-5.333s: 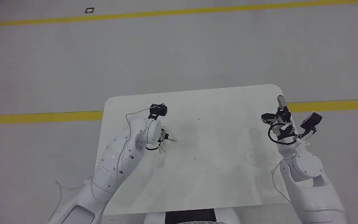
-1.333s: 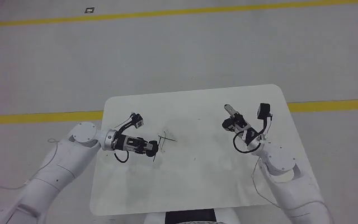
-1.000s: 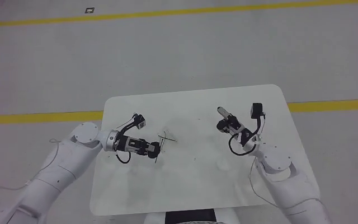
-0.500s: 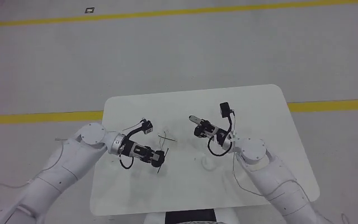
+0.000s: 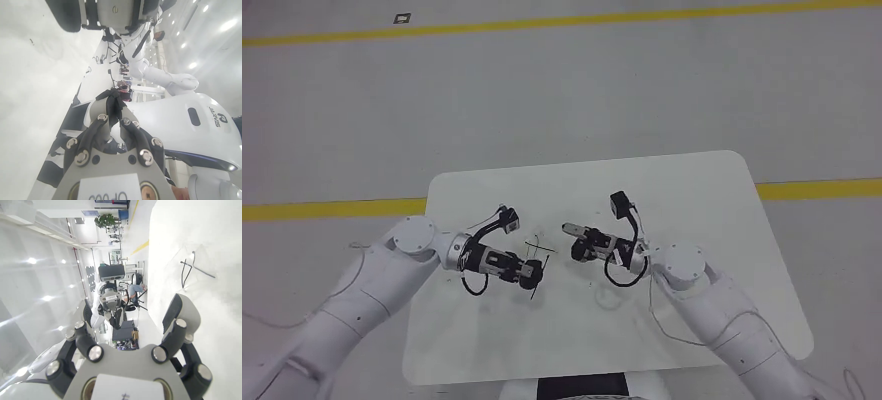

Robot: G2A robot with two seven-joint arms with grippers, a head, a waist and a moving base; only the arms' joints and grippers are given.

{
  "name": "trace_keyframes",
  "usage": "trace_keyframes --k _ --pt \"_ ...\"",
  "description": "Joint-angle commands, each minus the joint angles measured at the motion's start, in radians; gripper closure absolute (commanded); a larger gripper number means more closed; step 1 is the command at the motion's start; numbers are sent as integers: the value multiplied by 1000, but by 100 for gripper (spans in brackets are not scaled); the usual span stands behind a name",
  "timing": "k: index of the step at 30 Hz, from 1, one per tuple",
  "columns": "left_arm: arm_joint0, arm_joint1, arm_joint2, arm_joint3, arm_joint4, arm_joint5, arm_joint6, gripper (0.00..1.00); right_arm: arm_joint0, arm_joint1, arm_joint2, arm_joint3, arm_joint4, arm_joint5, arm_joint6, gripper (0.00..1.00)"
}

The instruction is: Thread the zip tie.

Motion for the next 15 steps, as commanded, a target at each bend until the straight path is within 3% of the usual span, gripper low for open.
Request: trace_keyframes --k 1,5,11,15 --pt "-12 -15 14 30 -2 0 0 100 11 -3 -11 12 10 -4 9 0" --pt "-41 -37 35 46 23 0 0 100 15 -4 -14 12 8 -22 16 0" --pt "-41 -37 35 46 23 0 0 100 15 -4 -14 12 8 -22 16 0" --pt "-21 -35 22 14 34 0 3 100 4 -14 -27 53 158 -59 84 0"
